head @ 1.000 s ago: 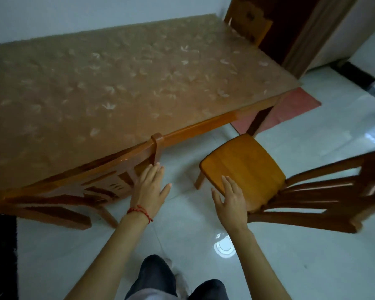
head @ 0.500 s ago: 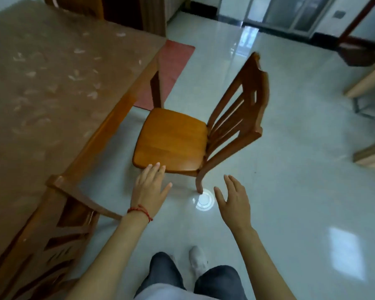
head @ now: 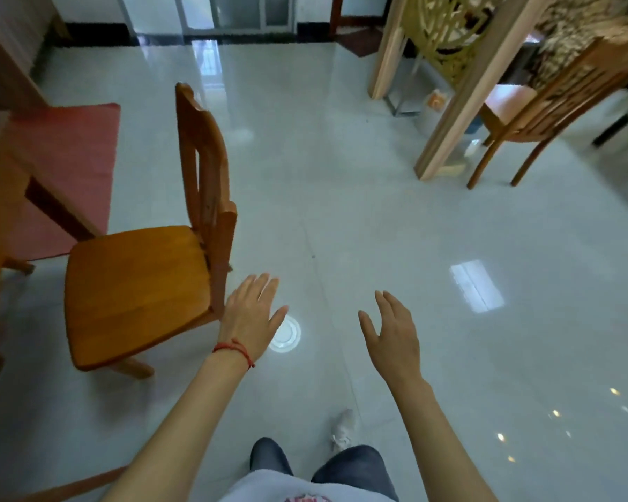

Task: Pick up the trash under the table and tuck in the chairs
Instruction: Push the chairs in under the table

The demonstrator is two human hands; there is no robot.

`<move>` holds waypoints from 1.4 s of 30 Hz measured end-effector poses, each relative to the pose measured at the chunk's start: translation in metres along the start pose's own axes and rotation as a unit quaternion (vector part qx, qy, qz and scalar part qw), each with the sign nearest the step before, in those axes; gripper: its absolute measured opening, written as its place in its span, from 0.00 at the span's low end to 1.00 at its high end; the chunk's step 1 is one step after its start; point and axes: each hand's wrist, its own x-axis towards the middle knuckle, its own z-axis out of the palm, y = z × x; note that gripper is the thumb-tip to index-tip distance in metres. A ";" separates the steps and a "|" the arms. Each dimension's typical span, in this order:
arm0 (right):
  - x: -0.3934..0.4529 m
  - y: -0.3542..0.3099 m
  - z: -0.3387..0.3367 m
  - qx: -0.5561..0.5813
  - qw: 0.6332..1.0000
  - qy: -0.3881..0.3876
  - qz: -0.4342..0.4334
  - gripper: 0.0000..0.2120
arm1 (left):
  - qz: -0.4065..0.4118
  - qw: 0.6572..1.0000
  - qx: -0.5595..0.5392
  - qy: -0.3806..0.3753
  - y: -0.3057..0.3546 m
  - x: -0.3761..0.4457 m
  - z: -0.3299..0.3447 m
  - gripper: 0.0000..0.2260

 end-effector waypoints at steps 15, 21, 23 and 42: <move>0.130 0.120 -0.086 -0.028 0.999 0.000 -0.043 0.23 | -0.009 1.000 0.012 -0.008 0.130 0.127 0.048 0.22; 0.193 0.134 -0.086 -0.017 0.999 -0.023 -0.043 0.24 | -0.028 0.999 0.041 -0.020 0.135 0.182 0.054 0.21; 0.220 0.133 -0.082 -0.014 0.998 -0.022 -0.051 0.23 | -0.042 0.997 0.053 -0.034 0.129 0.207 0.057 0.23; 0.517 0.057 -0.061 -0.031 0.986 -0.089 -0.138 0.25 | -0.150 0.989 0.011 -0.013 0.060 0.456 0.053 0.24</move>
